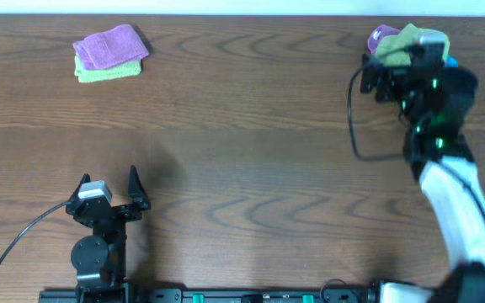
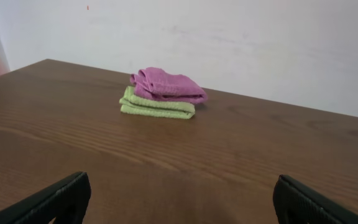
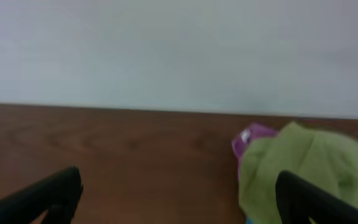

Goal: Fold the cloth
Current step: 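Reach the right gripper to the cloth pile and grasp the green cloth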

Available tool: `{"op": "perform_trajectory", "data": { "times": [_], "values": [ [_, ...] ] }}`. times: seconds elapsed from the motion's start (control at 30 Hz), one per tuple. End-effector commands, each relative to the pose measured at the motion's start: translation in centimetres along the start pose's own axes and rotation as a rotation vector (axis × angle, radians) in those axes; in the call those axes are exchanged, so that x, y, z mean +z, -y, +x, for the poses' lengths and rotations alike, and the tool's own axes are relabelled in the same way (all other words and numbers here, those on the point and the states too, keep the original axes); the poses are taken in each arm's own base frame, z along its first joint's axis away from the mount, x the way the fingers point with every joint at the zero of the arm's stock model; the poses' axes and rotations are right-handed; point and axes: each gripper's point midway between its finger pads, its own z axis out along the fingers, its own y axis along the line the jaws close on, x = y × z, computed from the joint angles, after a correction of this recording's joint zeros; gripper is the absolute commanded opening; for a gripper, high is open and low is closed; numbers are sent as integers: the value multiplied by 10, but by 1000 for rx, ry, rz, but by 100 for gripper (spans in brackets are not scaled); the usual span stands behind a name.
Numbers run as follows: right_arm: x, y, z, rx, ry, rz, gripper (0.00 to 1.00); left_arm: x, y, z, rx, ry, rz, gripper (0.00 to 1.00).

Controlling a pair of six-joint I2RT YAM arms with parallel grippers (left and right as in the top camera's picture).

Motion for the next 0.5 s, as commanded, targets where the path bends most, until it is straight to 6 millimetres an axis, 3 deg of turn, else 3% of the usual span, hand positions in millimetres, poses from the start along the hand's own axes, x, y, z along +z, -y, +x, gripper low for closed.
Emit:
{"op": "perform_trajectory", "data": {
  "times": [0.0, 0.2, 0.47],
  "values": [
    [28, 26, 1, -5, -36, 35, 99, 0, -3, 18, 23, -61, -10, 95],
    [79, 84, 29, 48, -120, 105, 99, 0, -3, 18, 23, -61, -10, 95],
    [114, 145, 59, 101, -211, 179, 99, 0, -3, 18, 23, -61, -10, 95]
  ]
}}
